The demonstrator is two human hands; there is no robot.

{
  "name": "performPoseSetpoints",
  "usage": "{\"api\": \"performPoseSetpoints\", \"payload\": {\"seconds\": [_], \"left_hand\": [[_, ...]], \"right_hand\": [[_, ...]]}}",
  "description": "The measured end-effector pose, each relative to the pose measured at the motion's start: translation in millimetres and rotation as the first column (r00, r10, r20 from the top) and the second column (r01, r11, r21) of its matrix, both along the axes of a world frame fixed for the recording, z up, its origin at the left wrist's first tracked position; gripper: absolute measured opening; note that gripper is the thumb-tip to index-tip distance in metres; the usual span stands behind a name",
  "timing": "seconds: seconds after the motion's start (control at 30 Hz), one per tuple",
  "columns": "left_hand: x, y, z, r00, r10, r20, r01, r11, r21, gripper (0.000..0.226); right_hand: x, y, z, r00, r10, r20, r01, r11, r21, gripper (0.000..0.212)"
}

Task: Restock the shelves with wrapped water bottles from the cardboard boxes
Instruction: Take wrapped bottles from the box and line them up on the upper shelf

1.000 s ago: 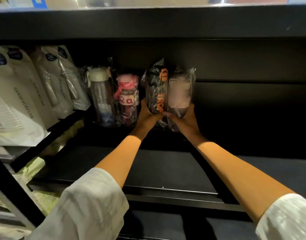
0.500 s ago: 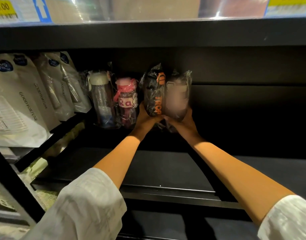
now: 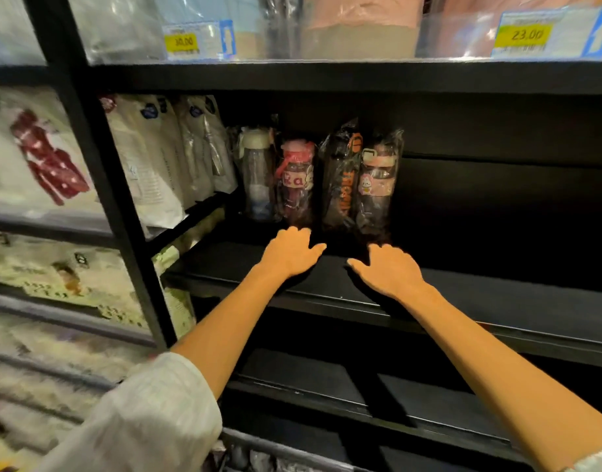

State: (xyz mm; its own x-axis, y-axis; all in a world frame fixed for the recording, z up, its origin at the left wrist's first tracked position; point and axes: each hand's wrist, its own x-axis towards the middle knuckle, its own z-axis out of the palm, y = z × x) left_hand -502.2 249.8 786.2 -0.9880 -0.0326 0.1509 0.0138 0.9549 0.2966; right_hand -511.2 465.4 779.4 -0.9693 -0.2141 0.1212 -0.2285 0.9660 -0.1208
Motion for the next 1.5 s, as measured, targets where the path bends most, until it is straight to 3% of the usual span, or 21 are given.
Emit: {"api": "performPoseSetpoints", "payload": {"seconds": [0.17, 0.27, 0.37, 0.6, 0.73, 0.87, 1.0, 1.1, 1.2, 1.3, 1.5], "left_hand": [[104.6, -25.0, -22.4, 0.991, 0.123, -0.056, -0.130, 0.981, -0.144, 0.066], [177.6, -43.6, -49.3, 0.966, 0.215, -0.146, -0.238, 0.958, -0.161, 0.061], [254.6, -60.9, -85.0, 0.938, 0.318, -0.138, -0.337, 0.929, -0.153, 0.055], [416.2, -96.2, -202.2, 0.808, 0.580, 0.103, -0.563, 0.812, -0.154, 0.054], [484.5, -117.3, -274.3, 0.688, 0.686, 0.238, -0.696, 0.716, -0.051, 0.057], [526.7, -140.0, -335.5, 0.571, 0.710, 0.413, -0.776, 0.631, -0.011, 0.049], [554.7, -171.8, -404.4, 0.449, 0.711, 0.542, -0.857, 0.515, 0.035, 0.046], [565.2, -195.2, -447.1, 0.364, 0.665, 0.652, -0.902, 0.426, 0.069, 0.047], [572.5, -213.3, -493.1, 0.315, 0.624, 0.715, -0.926, 0.368, 0.087, 0.045], [574.2, -224.2, -542.8, 0.302, 0.581, 0.756, -0.932, 0.346, 0.106, 0.054], [559.2, -238.6, -647.6, 0.243, 0.513, 0.824, -0.967, 0.194, 0.164, 0.056]], "right_hand": [[63.2, -32.6, -14.5, 0.964, 0.242, -0.114, -0.241, 0.970, 0.023, 0.076], [110.9, -61.6, -29.7, 0.875, 0.460, -0.147, -0.461, 0.887, 0.031, 0.068], [168.1, -98.7, -57.2, 0.769, 0.623, -0.143, -0.628, 0.778, 0.010, 0.062], [283.4, -178.9, -165.3, 0.538, 0.823, 0.182, -0.831, 0.554, -0.048, 0.050], [325.6, -219.8, -235.0, 0.461, 0.777, 0.428, -0.835, 0.544, -0.088, 0.024], [352.8, -263.9, -302.0, 0.356, 0.720, 0.596, -0.871, 0.487, -0.068, 0.037], [361.0, -308.6, -367.3, 0.321, 0.639, 0.699, -0.864, 0.499, -0.059, 0.048], [363.3, -344.4, -415.2, 0.290, 0.605, 0.741, -0.867, 0.495, -0.065, 0.022], [364.9, -371.5, -467.1, 0.319, 0.557, 0.767, -0.821, 0.567, -0.070, 0.035], [359.9, -386.2, -533.4, 0.279, 0.483, 0.830, -0.763, 0.637, -0.115, 0.021], [349.4, -417.7, -652.4, 0.249, 0.381, 0.890, -0.682, 0.721, -0.118, 0.028]]}}
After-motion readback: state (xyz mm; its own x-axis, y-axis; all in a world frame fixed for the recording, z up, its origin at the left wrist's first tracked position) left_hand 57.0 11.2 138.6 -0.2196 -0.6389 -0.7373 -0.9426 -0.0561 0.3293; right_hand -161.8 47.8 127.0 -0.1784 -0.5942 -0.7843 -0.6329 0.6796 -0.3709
